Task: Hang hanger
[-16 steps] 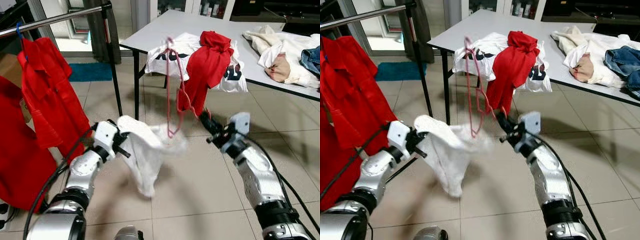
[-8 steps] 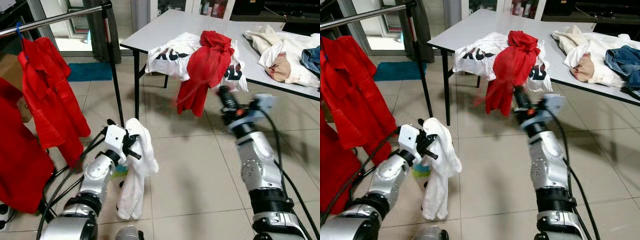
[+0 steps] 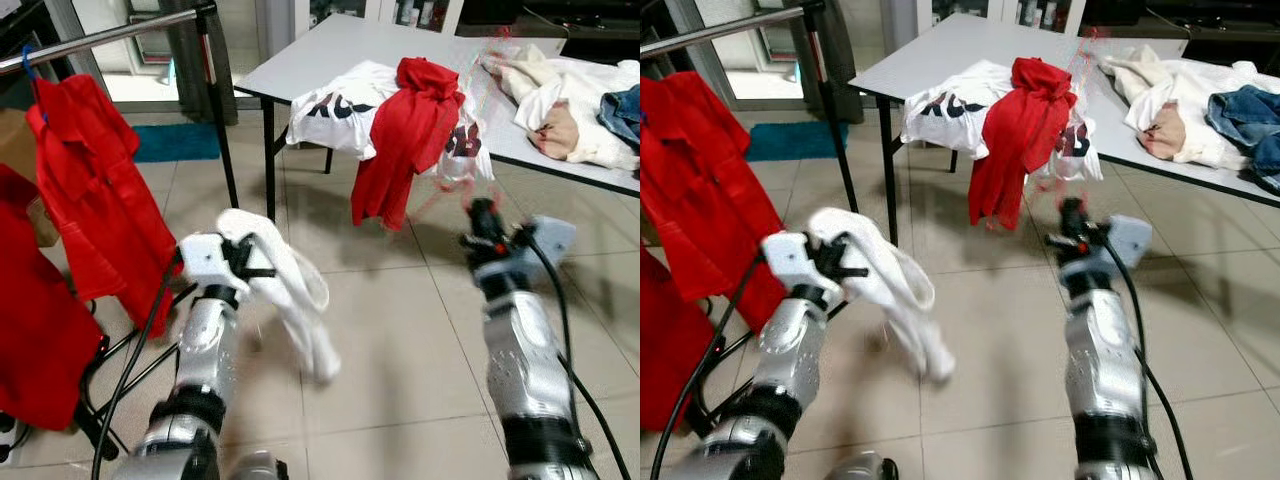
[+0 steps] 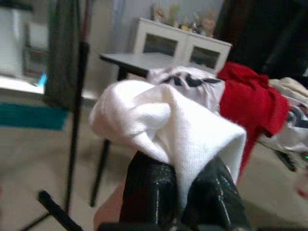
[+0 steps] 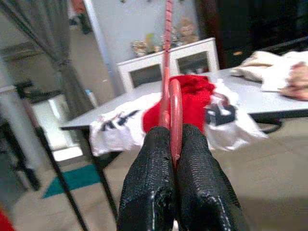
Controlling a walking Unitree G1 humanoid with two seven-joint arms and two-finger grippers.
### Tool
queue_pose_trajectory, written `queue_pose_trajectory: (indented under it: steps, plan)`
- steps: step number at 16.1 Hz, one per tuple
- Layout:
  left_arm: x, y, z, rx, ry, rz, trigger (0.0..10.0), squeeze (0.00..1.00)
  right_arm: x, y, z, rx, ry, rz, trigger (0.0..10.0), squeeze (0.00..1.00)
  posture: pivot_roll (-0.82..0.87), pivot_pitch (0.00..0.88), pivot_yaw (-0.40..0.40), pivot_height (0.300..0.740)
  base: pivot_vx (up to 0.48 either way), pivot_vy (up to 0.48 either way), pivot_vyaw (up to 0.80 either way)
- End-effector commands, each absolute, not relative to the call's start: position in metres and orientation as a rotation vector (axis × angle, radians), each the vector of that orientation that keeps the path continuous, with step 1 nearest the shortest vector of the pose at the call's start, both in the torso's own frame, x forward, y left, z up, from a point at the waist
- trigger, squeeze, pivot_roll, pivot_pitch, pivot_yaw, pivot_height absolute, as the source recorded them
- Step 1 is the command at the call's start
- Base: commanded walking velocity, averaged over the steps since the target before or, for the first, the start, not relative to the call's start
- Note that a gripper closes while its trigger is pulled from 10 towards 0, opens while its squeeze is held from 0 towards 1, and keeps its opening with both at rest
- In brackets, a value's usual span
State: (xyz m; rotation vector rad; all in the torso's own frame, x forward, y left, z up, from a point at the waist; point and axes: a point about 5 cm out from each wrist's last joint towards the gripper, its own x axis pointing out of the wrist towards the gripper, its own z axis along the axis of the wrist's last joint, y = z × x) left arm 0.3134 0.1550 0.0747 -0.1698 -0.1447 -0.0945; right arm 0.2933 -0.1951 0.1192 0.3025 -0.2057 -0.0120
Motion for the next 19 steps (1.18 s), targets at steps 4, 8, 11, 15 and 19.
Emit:
queue_pose_trajectory:
  steps: [4,8,11,15,19]
  plan:
    - [0.304,0.137,0.082,-0.109,-0.157,-0.148,10.0,0.00,0.280,-0.190,0.126,0.210,-0.223,0.028,10.0,0.00,0.10,0.000,0.024,0.740,0.000,0.000,0.00]
    - [0.293,0.126,0.078,0.003,-0.113,-0.267,10.0,0.00,0.272,-0.187,0.114,0.192,-0.166,0.010,10.0,0.00,0.10,0.006,0.032,0.740,0.000,0.000,-0.72]
    - [0.284,0.122,0.080,0.097,-0.095,-0.419,10.0,0.00,0.265,-0.183,0.112,0.116,-0.146,0.071,10.0,0.00,0.09,0.014,0.040,0.740,0.000,0.000,-0.80]
    - [0.281,0.126,0.084,0.146,-0.070,-0.516,10.0,0.00,0.261,-0.193,0.111,0.040,-0.128,0.116,10.0,0.00,0.09,0.024,0.045,0.740,0.000,0.000,-0.80]
    - [0.282,0.135,0.086,0.187,-0.038,-0.565,10.0,0.00,0.257,-0.207,0.107,-0.076,-0.084,0.143,10.0,0.00,0.09,0.030,0.044,0.740,0.000,0.000,-0.15]
